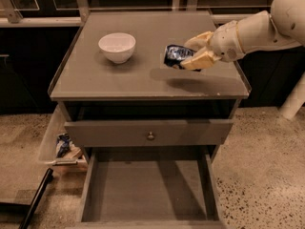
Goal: Place pepsi can into middle drawer
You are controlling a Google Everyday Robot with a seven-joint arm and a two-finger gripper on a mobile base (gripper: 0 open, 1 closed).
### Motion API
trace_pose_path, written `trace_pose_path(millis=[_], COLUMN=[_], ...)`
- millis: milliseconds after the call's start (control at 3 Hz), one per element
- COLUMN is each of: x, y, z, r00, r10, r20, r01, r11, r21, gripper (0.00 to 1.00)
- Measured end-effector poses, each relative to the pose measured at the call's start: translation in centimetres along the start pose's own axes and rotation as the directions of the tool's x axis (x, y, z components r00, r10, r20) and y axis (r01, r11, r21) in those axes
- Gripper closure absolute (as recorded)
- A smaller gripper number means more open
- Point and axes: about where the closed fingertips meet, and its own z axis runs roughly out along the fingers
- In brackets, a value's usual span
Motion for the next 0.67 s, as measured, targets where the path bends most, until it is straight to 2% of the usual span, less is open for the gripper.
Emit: trace_pose_path(millis=[333, 667], x=[0.8, 4.1], y=[3.8, 8.3], z=[-3.3, -5.5], r00=[1.000, 0.999], r10=[-0.006, 0.036], r20=[0.009, 0.006], r01=[0.005, -0.036], r11=[0.9976, 0.9936], r21=[0.070, 0.107], gripper=[1.00, 1.00])
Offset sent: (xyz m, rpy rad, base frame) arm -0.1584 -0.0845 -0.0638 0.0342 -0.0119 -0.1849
